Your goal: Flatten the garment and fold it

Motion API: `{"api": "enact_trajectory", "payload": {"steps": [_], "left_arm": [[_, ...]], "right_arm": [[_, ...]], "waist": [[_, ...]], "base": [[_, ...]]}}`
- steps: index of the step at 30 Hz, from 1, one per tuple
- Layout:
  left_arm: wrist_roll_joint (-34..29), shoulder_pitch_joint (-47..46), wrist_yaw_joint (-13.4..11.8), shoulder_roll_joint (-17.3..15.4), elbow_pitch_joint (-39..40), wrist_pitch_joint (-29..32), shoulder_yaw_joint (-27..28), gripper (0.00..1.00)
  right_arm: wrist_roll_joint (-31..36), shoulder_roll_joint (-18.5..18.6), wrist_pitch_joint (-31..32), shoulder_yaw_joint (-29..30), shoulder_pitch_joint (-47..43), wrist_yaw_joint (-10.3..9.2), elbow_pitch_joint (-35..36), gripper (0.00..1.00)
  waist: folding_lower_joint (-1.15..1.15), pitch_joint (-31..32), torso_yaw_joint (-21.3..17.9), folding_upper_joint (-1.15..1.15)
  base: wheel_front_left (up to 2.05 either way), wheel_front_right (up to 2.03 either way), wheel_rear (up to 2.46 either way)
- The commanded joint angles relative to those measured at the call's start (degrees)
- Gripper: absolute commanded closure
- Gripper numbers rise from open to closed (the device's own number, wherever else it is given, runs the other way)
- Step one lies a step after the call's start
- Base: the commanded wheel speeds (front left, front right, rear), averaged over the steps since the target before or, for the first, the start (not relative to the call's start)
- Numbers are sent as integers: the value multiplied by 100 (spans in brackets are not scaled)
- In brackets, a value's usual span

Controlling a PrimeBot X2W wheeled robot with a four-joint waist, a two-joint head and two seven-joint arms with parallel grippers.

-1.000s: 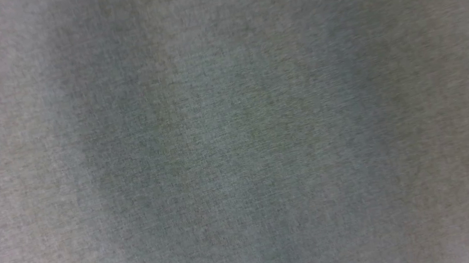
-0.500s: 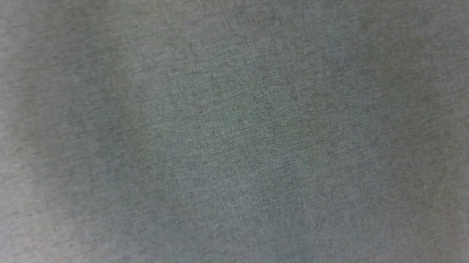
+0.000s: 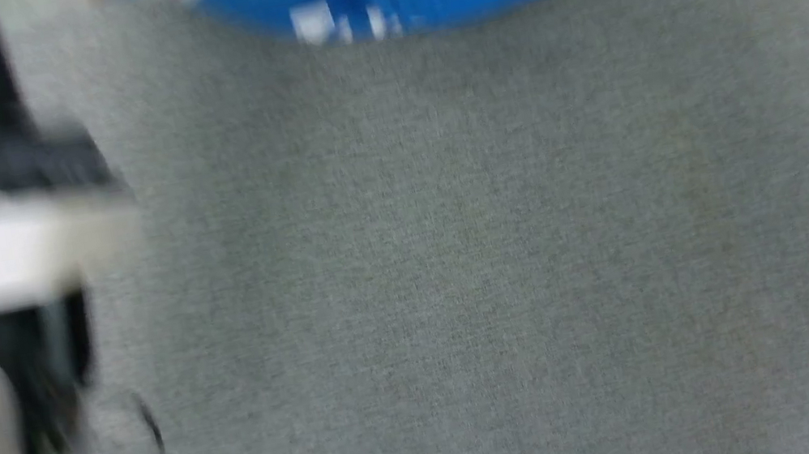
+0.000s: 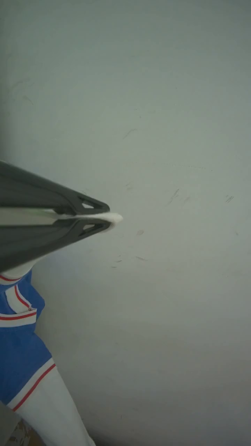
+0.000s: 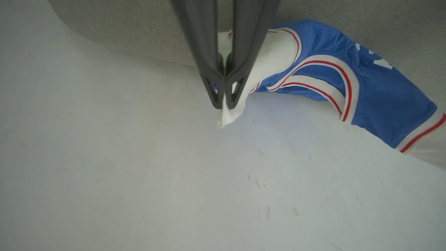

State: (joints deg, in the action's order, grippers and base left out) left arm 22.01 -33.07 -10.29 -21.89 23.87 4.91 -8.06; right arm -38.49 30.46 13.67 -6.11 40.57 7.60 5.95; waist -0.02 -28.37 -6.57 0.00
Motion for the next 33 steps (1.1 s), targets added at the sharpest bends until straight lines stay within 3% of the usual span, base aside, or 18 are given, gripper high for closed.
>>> {"api": "enact_trajectory", "payload": {"steps": [1, 8, 15, 22, 27, 33], "left_arm": [[15, 325, -61, 8, 114, -58, -1, 100], [217, 2652, 61, -104, 106, -197, -327, 100], [605, 4309, 64, -92, -253, -269, -475, 100], [834, 5400, 38, -288, -578, -117, -444, 100], [1055, 5786, 25, -277, -669, 94, -514, 100], [1170, 6247, -112, -372, -794, 299, -465, 100]], "right_arm": [[-31, -96, 43, 93, -262, -11, 89, 100], [-144, -577, 417, 401, -2078, -11, 463, 100], [-395, -864, 555, 546, -3775, -11, 572, 100], [-334, -699, 513, 612, -5270, -11, 709, 100], [-95, -496, 505, 606, -6034, -11, 484, 100], [-287, -530, 705, 684, -6682, -11, 241, 100]], "waist": [[2, 525, 132, 0], [2, 1114, 242, 0], [2, 1683, 344, 0], [2, 2086, 347, 0], [2, 2304, 358, 0], [2, 2540, 373, 0]], "base": [[0, 0, 0], [0, 0, 0], [0, 0, 0], [0, 0, 0], [0, 0, 0], [0, 0, 0]]}}
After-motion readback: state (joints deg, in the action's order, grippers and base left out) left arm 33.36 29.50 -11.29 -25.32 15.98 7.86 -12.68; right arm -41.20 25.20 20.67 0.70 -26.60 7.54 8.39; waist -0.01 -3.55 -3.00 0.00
